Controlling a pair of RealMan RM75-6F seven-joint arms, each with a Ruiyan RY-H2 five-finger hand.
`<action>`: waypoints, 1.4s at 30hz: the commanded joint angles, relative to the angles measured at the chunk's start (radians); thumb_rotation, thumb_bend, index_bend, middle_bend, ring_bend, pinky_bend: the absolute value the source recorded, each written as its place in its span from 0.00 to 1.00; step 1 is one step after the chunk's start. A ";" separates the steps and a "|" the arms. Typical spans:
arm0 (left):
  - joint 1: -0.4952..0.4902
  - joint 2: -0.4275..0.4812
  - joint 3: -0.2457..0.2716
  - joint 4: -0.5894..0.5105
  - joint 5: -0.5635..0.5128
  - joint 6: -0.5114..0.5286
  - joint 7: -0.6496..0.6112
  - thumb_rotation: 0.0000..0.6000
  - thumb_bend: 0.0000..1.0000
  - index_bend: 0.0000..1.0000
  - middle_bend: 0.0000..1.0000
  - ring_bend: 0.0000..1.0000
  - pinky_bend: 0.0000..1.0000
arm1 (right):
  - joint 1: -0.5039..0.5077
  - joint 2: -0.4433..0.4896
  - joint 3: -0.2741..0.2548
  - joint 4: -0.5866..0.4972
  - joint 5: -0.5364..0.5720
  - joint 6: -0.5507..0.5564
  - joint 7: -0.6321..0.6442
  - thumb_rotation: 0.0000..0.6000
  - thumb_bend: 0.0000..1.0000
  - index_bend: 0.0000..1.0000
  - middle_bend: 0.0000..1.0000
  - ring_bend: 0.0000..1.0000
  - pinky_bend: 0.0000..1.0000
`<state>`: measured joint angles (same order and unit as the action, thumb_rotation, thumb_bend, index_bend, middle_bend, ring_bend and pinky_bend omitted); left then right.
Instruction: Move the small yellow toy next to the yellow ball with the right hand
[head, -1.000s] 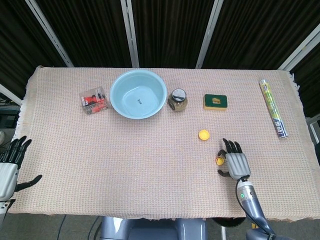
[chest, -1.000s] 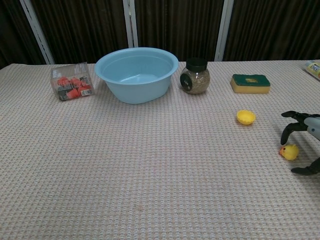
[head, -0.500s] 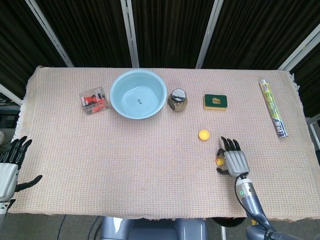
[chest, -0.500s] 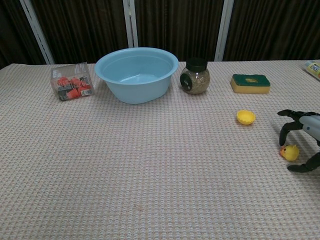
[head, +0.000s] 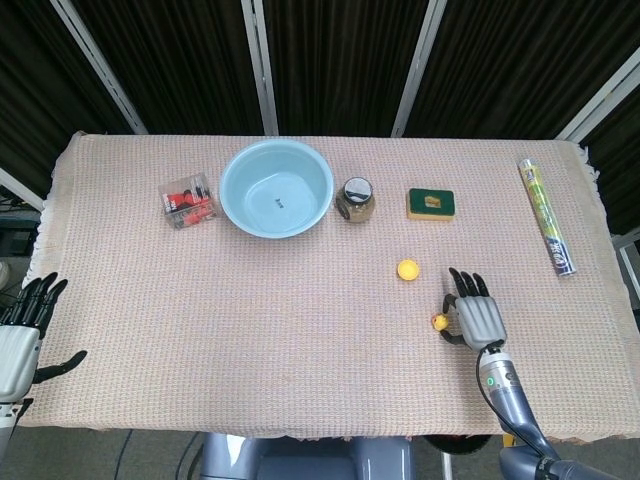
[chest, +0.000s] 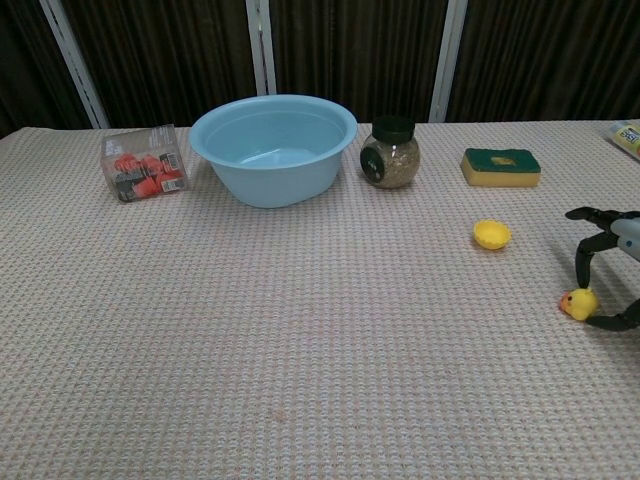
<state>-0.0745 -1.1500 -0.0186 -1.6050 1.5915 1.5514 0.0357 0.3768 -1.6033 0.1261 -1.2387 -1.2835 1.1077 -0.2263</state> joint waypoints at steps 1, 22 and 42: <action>0.000 0.001 -0.001 -0.001 -0.001 0.000 -0.001 1.00 0.00 0.00 0.00 0.00 0.21 | 0.000 -0.002 0.000 -0.001 0.000 0.003 0.002 1.00 0.16 0.50 0.00 0.00 0.00; 0.001 0.000 -0.001 0.004 0.001 0.006 -0.009 1.00 0.00 0.00 0.00 0.00 0.21 | 0.009 -0.010 -0.005 -0.030 -0.014 0.025 -0.022 1.00 0.17 0.54 0.00 0.00 0.00; -0.003 -0.001 -0.002 0.002 0.013 0.010 -0.005 1.00 0.00 0.00 0.00 0.00 0.21 | 0.081 -0.028 0.064 -0.093 0.013 0.020 -0.098 1.00 0.17 0.54 0.00 0.00 0.00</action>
<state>-0.0778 -1.1511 -0.0208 -1.6036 1.6044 1.5614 0.0314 0.4491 -1.6229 0.1835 -1.3300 -1.2749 1.1331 -0.3157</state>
